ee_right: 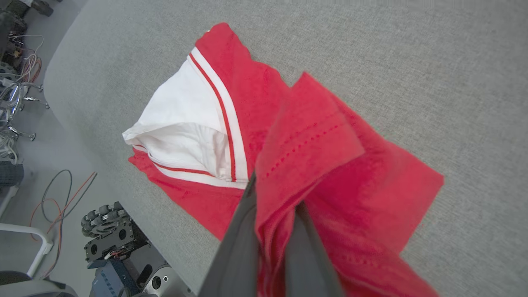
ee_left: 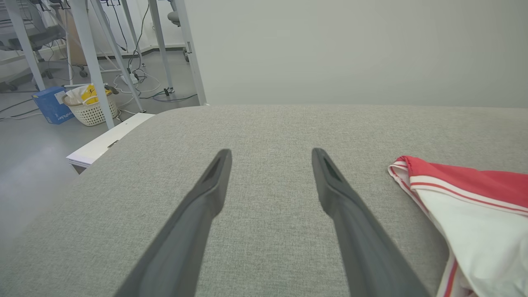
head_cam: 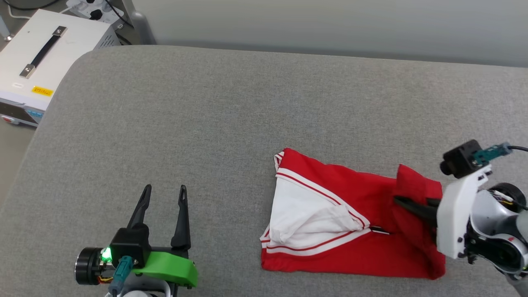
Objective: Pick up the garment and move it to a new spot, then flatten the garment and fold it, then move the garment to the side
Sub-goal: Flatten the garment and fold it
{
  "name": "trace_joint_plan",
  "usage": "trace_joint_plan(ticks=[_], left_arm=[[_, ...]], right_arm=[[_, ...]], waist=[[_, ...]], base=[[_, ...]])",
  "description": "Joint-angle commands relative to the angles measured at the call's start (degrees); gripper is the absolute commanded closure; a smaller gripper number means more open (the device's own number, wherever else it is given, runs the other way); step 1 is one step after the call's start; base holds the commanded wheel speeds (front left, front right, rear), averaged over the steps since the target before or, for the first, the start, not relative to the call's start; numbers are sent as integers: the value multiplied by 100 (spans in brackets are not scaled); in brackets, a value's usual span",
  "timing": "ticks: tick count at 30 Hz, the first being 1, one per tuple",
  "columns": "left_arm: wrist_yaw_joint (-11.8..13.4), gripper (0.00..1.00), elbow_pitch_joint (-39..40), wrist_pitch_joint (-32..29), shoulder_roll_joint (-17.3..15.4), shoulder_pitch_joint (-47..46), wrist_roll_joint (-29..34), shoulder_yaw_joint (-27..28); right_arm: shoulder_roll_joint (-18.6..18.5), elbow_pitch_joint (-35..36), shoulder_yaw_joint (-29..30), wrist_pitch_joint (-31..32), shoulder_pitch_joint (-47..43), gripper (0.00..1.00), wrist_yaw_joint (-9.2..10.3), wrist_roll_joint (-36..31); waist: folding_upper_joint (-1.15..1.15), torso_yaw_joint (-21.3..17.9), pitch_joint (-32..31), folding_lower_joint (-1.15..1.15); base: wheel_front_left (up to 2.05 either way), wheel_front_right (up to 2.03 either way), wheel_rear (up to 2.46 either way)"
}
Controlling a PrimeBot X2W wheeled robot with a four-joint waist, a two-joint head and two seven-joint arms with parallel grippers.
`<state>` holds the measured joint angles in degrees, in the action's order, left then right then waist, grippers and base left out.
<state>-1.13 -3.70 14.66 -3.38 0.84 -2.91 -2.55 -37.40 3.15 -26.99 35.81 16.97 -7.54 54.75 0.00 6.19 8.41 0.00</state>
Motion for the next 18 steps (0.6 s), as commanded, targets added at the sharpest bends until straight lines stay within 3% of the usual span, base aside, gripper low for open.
trace_joint_plan(ticks=[1, 18], left_arm=[[-8, 0, -17, 34, 40, -145, 19, -18], [84, 0, -45, 34, 49, -446, -68, -177]], right_arm=[[111, -69, -193, -6, 269, 100, 5, -92], [1173, -1601, -2499, -482, 2226, 100, 5, -301]], waist=[[0, 39, 58, 0], [0, 205, 385, 0]], base=[[0, 0, 0], [0, 0, 0]])
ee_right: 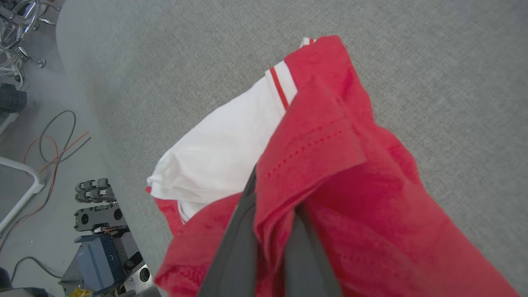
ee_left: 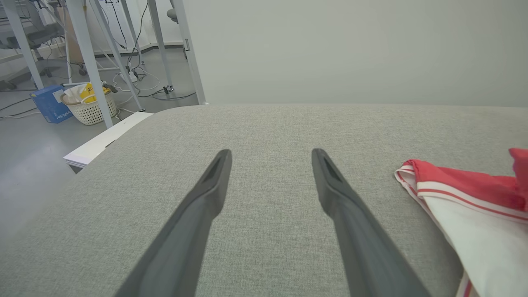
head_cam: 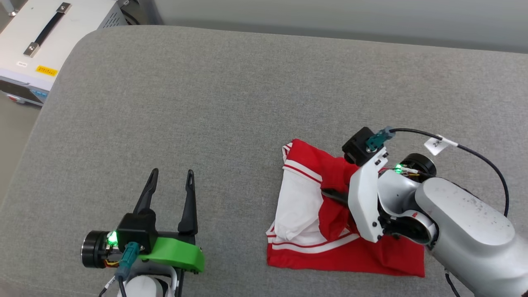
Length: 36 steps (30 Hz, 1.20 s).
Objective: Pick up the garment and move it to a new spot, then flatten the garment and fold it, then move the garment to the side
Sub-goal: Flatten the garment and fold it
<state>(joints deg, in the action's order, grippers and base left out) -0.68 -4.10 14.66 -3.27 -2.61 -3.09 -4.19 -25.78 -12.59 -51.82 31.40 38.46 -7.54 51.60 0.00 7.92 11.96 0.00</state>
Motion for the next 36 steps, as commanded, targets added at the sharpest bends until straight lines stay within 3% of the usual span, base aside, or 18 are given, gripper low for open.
trace_joint_plan(ticks=[1, 8, 9, 10, 11, 12, 18, 25, 30, 36], left_arm=[[52, 0, -4, 34, 38, -121, -61, -32], [124, 0, -15, 34, 38, -130, -113, -64], [132, 0, -19, 34, 38, -122, -114, -55], [139, 0, -26, 34, 38, -111, -115, -46], [143, 0, -35, 34, 38, -95, -114, -37], [144, 0, -42, 34, 38, -82, -111, -29], [129, 0, -38, 34, 39, -5, -76, 25], [73, 0, -15, 34, 39, 151, -30, 121], [23, 0, -20, 34, 39, 240, 1, 192], [-35, 0, -14, 34, 39, 311, 32, 233]], right_arm=[[37, -168, -129, -87, 122, 100, 5, 26], [151, -867, -643, -512, 221, 100, 5, 185], [171, -910, -690, -619, 237, 88, 5, 220], [180, -926, -729, -700, 250, 66, 5, 249], [178, -917, -769, -810, 269, 4, 5, 281], [165, -893, -790, -921, 286, 0, 5, 295], [-151, -481, -698, -1867, 321, 0, 5, 154], [-606, -320, 306, -3188, 86, 0, 5, -511], [-475, -656, 1508, -4200, -334, 0, 5, -1525], [82, -690, 3048, -4588, -1167, 0, 5, -2677]], waist=[[0, 51, 47, 0], [0, 76, 78, 0], [0, 61, 64, 0], [0, 47, 46, 0], [0, 32, 20, 0], [0, 19, -10, 0], [0, -75, -202, 0], [0, -259, -409, 0], [0, -395, -553, 0], [0, -487, -691, 0]], base=[[0, 0, 0], [0, 0, 0], [0, 0, 0], [0, 0, 0], [0, 0, 0], [0, 0, 0], [0, 0, 0], [0, 0, 0], [0, 0, 0], [0, 0, 0]])
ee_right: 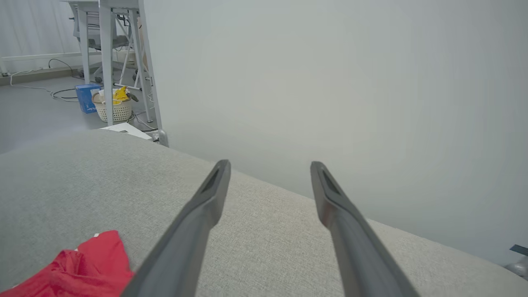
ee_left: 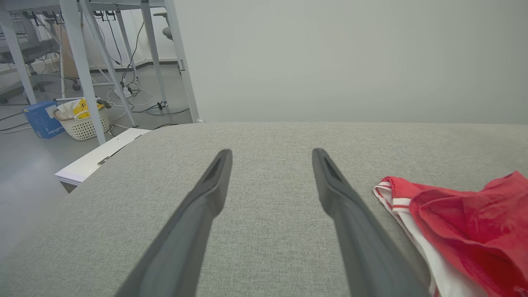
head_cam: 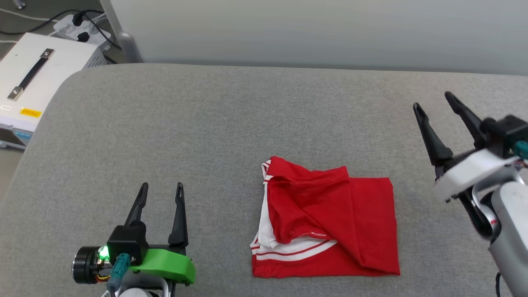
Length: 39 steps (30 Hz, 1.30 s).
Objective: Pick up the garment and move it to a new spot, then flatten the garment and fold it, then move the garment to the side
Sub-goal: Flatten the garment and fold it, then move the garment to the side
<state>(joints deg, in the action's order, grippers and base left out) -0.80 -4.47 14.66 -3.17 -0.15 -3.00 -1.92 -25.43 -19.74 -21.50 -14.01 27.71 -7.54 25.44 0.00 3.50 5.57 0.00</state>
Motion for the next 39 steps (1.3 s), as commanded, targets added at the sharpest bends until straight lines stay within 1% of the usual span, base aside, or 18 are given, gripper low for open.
trace_joint_plan(ticks=[1, 4, 5, 7, 11, 15, 17, 23, 31, 39], left_arm=[[-30, 0, 22, 34, 29, 75, 26, 11], [-57, 0, 50, 34, 29, 99, 31, 11], [-75, 0, 73, 34, 29, 115, 26, 2], [-84, 0, 94, 34, 29, 136, 14, -10], [-112, 0, 123, 34, 29, 204, -64, -44], [-127, 0, 136, 34, 29, 290, -122, -76], [-127, 0, 144, 34, 29, 336, -137, -93], [-148, 0, 166, 34, 29, 455, -141, -136], [-182, 0, 97, 34, 29, 535, -90, -116], [-205, 0, 19, 34, 29, 567, -66, -61]], right_arm=[[130, 92, 215, -63, -232, 0, 5, -230], [472, 368, 961, -91, -765, 0, 5, -721], [697, 634, 1377, -94, -1104, 0, 5, -1010], [912, 913, 1715, -96, -1441, 0, 5, -1242], [1294, 1442, 2157, -97, -2063, 0, 5, -1528], [1633, 1806, 2413, -97, -2608, 0, 5, -1631], [1766, 1921, 2453, -98, -2832, 0, 5, -1651], [1949, 2058, 2377, -98, -3224, 0, 5, -1667], [2039, 1951, 2267, -98, -3407, 0, 5, -1738], [2070, 1871, 2209, -98, -3369, 0, 5, -1804]], waist=[[0, -55, -67, 0], [0, -77, -124, 0], [0, -85, -155, 0], [0, -84, -187, 0], [0, -77, -269, 0], [0, -70, -356, 0], [0, -74, -395, 0], [0, -90, -486, 0], [0, -81, -542, 0], [0, -77, -547, 0]], base=[[0, 0, 0], [0, 0, 0], [0, 0, 0], [0, 0, 0], [0, 0, 0], [0, 0, 0], [0, 0, 0], [0, 0, 0], [0, 0, 0], [0, 0, 0]])
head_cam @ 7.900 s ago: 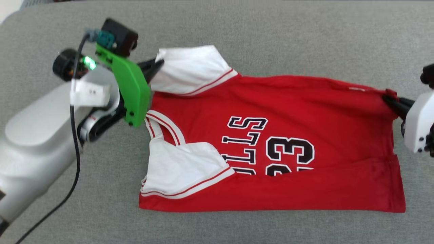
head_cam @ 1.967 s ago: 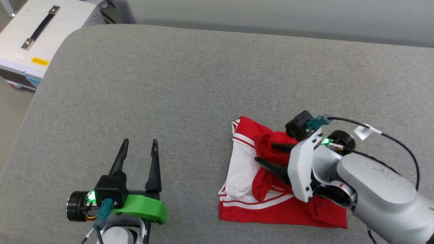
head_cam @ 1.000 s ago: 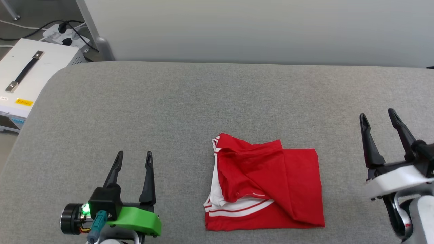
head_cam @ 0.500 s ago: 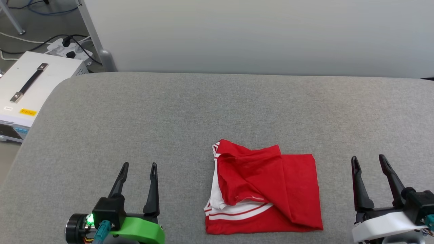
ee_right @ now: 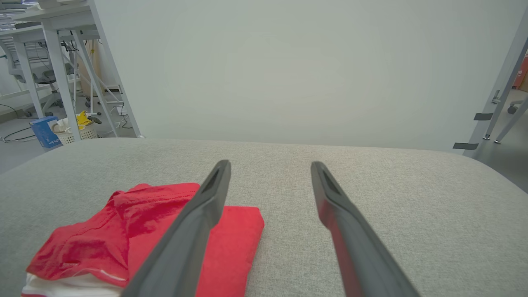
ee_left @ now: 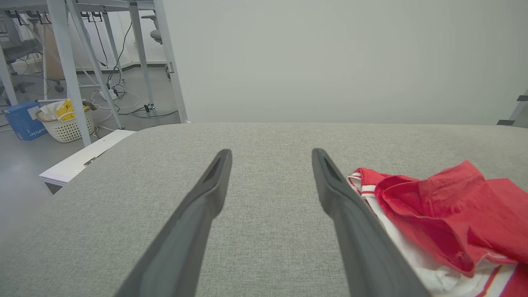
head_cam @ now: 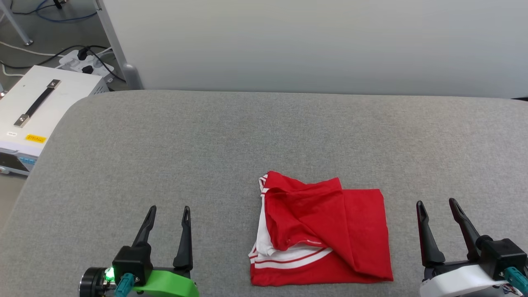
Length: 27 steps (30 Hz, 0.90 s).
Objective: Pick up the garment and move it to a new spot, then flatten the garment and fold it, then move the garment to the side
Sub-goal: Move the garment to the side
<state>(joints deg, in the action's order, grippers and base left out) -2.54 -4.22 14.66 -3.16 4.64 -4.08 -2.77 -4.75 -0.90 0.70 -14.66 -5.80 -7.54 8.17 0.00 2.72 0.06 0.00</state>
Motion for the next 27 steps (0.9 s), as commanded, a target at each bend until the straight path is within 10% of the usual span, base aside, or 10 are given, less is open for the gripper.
trace_joint_plan(ticks=[1, 11, 18, 27], left_arm=[[-29, 0, -9, 34, 28, 87, 40, 29], [-53, 0, -57, 34, 28, -75, 60, 14], [-50, 0, -69, 34, 28, -187, 66, -9], [-24, 0, -76, 34, 28, -372, 32, -121]], right_arm=[[-14, -13, -25, -33, 16, 0, 5, -84], [-908, -172, -79, 132, 1307, 0, 5, 269], [-2150, -655, -1038, 2814, 2270, 0, 5, 2176], [-2683, -761, -1838, 4899, 2178, 0, 5, 3886]], waist=[[0, -3, 9, 0], [0, 61, 154, 0], [0, 214, 377, 0], [0, 409, 641, 0]], base=[[0, 0, 0], [0, 0, 0], [0, 0, 0], [0, 0, 0]])
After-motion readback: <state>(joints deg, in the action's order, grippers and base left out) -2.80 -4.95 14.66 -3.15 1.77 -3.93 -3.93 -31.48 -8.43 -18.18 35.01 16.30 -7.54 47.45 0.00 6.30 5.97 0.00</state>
